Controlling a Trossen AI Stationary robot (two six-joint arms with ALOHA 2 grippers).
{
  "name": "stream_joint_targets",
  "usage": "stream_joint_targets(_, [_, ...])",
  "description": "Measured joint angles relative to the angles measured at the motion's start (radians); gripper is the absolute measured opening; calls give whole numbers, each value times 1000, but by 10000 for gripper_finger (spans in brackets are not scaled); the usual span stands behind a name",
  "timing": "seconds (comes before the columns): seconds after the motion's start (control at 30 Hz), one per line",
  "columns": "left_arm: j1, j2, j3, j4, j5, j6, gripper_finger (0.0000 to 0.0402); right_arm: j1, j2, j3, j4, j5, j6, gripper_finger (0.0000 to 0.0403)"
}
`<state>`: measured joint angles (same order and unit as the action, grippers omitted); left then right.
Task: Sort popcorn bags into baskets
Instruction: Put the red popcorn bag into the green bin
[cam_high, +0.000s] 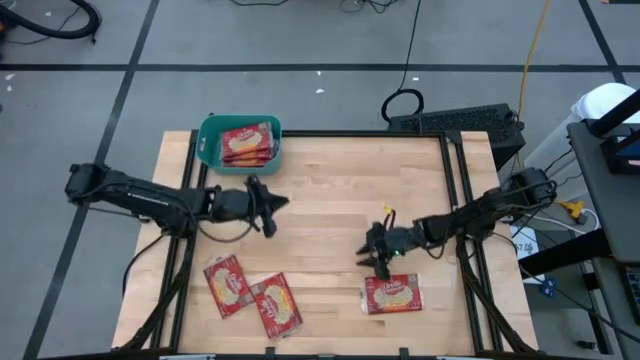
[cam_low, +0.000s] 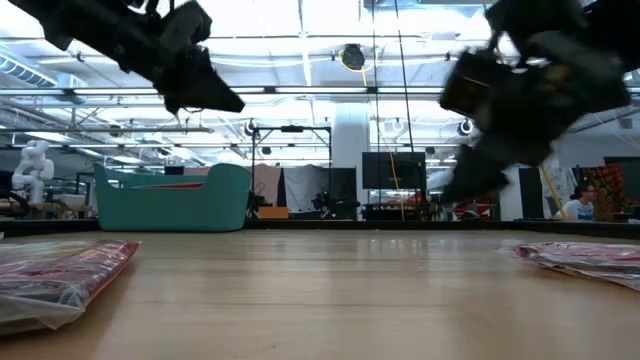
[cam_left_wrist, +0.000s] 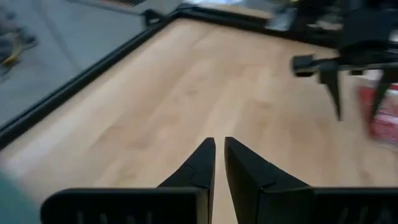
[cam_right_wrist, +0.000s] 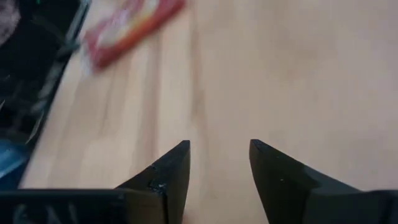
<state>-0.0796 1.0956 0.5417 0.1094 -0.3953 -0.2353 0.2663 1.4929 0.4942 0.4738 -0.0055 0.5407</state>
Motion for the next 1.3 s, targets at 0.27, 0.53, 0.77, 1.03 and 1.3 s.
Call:
stream_joint_targets(0.27, [-124,171,0,161,0,-8,40,148,0,0,-189,-26,245,192])
stream_joint_targets(0.53, [-183,291,0,226,1,-47,40,244,-48,0,-251,-156,389,210])
stream_joint_targets(0.77, [-206,315,-1,229,1,-61,40,294,-310,0,-540,-153,511,210])
stream_joint_targets(1.03, [-206,315,-1,232,1,-31,40,493,-517,0,-825,-129,820,210])
stream_joint_targets(1.3, [-183,315,-1,232,1,-9,40,661,-411,0,-844,-122,1030,210])
